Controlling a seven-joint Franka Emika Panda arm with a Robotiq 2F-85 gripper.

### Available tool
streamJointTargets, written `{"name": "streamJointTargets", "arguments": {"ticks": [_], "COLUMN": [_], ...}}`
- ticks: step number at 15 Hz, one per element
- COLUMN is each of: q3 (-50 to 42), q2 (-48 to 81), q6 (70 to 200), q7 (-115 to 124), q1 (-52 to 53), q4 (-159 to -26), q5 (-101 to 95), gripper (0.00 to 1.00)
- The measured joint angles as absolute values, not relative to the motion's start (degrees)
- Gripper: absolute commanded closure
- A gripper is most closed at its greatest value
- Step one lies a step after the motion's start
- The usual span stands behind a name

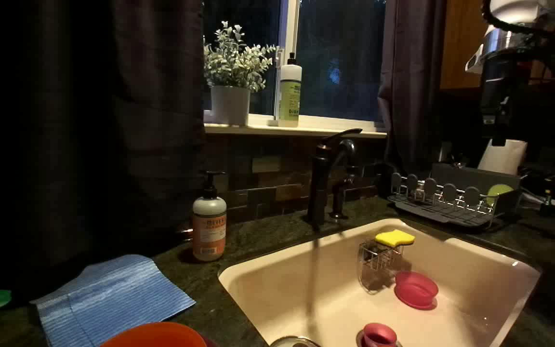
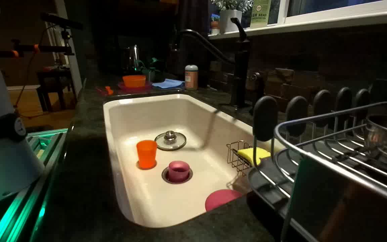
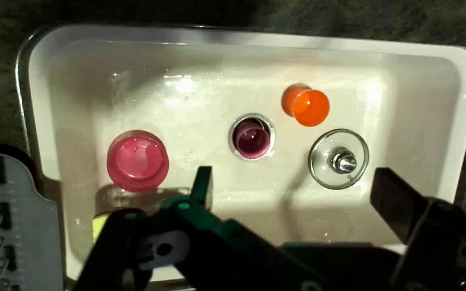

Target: Remove the pink cup from the sink and put it in the drying rack

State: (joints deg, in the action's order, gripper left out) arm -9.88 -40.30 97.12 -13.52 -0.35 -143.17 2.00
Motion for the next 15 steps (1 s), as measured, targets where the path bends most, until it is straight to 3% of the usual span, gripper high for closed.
{"name": "streamJointTargets", "arguments": {"ticks": [15], "q3": [-9.0], "q2": [-39.8], "q6": [97.8], "q7": [-11.0], "q1": [-1.5], "q4": [-144.8], "q5": [1.6], "gripper": [0.0]}}
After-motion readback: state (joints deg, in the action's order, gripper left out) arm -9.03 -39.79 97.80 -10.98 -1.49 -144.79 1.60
